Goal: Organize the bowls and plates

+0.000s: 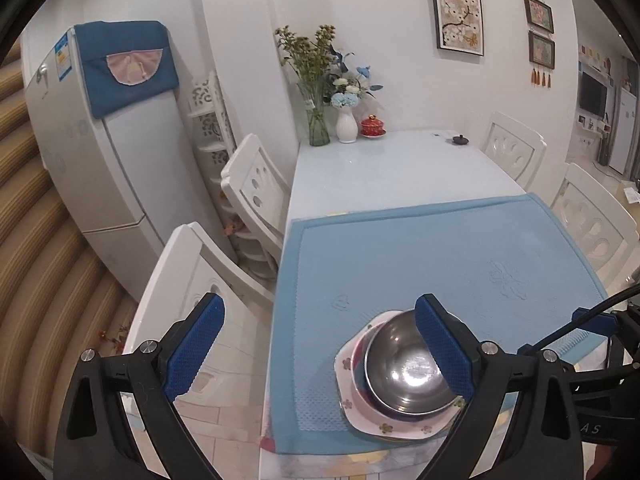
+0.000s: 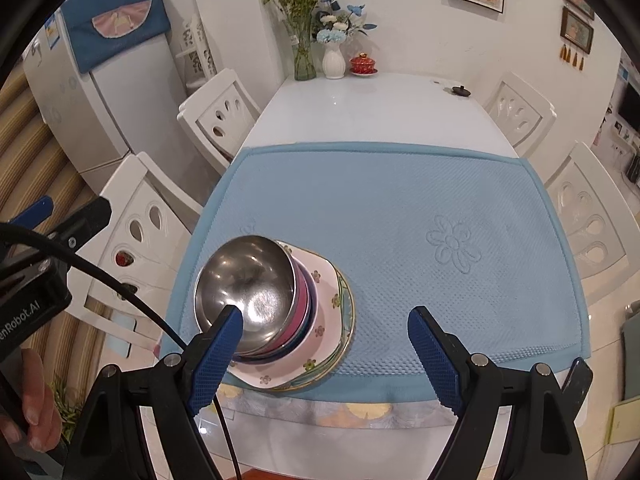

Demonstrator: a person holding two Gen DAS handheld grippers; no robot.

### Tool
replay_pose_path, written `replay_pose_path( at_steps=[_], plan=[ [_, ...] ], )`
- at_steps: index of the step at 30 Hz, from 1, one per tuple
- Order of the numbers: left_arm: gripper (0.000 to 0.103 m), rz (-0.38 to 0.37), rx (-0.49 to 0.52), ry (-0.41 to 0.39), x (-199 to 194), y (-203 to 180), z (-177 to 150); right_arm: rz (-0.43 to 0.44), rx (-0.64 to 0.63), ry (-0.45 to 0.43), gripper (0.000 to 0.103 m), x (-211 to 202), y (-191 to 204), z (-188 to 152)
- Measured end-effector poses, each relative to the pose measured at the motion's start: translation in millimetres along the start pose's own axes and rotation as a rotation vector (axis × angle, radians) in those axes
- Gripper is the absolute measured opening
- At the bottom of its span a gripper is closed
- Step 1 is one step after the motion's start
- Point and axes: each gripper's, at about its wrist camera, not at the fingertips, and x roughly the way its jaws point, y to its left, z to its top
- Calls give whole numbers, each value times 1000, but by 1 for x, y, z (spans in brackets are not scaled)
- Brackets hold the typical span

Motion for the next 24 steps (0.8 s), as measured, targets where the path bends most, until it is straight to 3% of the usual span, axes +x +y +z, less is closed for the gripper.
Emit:
replay_pose_path(
  at_steps=[8, 16, 24],
  plan=[
    [96, 43, 17, -82, -19, 12, 24, 9, 19, -6, 83, -1, -6, 0],
    [100, -29, 2, -119, -36, 4, 38, 11, 68, -12, 83, -4, -26, -2],
    [100, -37, 39, -125, -44, -19, 42, 30, 125, -3, 83, -5, -47, -8]
  ],
)
